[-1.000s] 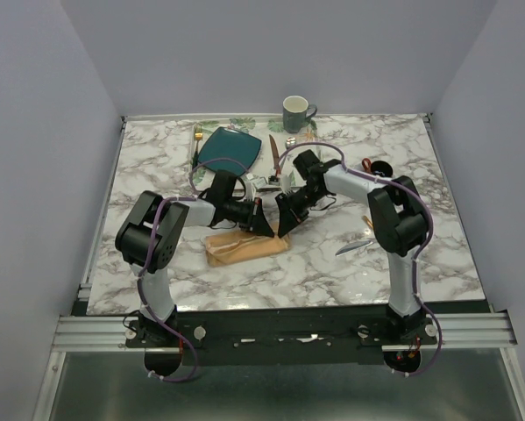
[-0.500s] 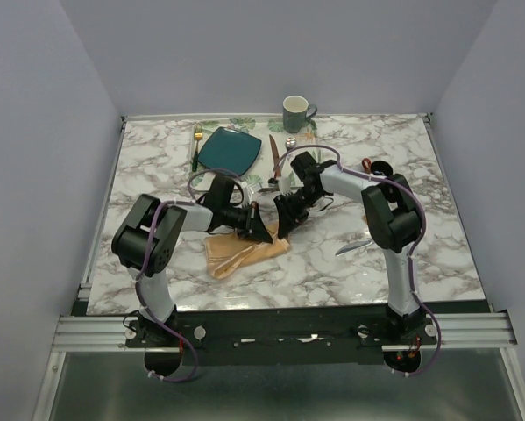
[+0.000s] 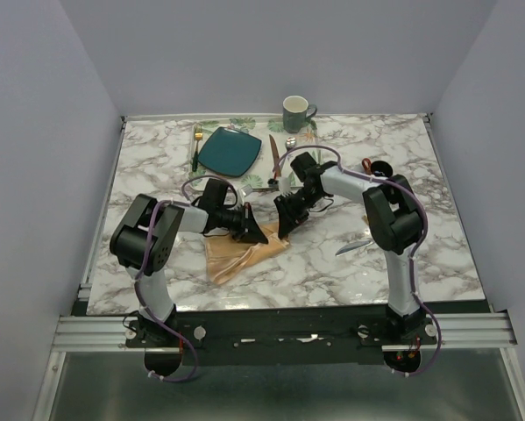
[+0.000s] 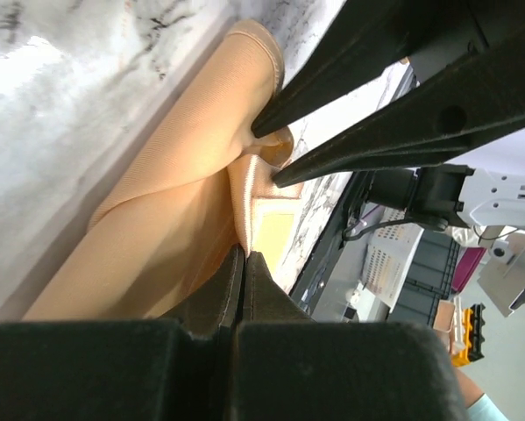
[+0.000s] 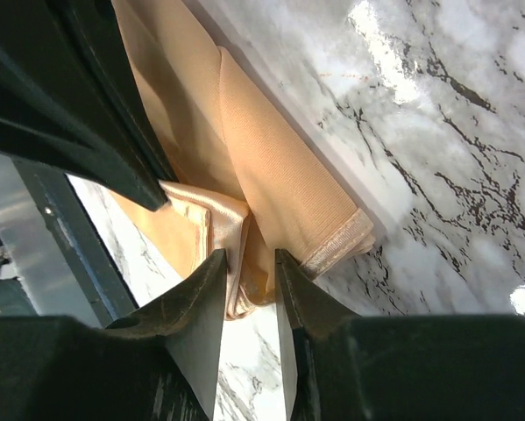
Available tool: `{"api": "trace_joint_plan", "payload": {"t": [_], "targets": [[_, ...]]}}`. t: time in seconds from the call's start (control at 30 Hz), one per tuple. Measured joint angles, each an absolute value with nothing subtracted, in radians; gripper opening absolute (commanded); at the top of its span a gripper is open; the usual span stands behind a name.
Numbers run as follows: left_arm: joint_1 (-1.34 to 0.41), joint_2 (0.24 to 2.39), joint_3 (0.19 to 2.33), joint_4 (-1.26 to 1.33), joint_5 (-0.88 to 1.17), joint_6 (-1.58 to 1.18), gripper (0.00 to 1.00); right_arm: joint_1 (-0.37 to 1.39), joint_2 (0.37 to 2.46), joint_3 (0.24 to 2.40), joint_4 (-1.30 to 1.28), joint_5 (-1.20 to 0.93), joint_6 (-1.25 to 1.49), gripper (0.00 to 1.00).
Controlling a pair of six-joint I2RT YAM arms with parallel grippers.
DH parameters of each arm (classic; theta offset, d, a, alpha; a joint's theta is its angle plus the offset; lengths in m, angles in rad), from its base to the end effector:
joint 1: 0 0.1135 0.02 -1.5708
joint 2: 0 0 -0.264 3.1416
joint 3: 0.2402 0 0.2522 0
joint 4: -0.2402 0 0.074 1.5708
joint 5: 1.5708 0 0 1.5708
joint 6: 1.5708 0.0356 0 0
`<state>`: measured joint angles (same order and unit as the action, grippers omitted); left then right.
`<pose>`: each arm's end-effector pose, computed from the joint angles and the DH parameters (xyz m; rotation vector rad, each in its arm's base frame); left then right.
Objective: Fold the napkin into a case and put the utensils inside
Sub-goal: Stuff the top corner of the smaller-rectangle-folded napkin into the folded napkin.
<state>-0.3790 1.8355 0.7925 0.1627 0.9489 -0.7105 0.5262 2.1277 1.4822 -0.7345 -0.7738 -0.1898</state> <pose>0.2909 -0.1470 0.1139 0.0442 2.6163 -1.6098 0.3422 0.2275 0.1405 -1.1037 2.6327 1.1915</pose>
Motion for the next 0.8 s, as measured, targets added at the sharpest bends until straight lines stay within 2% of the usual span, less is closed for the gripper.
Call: {"api": "trace_joint_plan", "payload": {"t": [0.8], "targets": [[-0.37,1.878,0.824,0.067,0.94,-0.678,0.0,0.549,2.079,1.467,-0.702,-0.67,-0.21,0.23]]}}
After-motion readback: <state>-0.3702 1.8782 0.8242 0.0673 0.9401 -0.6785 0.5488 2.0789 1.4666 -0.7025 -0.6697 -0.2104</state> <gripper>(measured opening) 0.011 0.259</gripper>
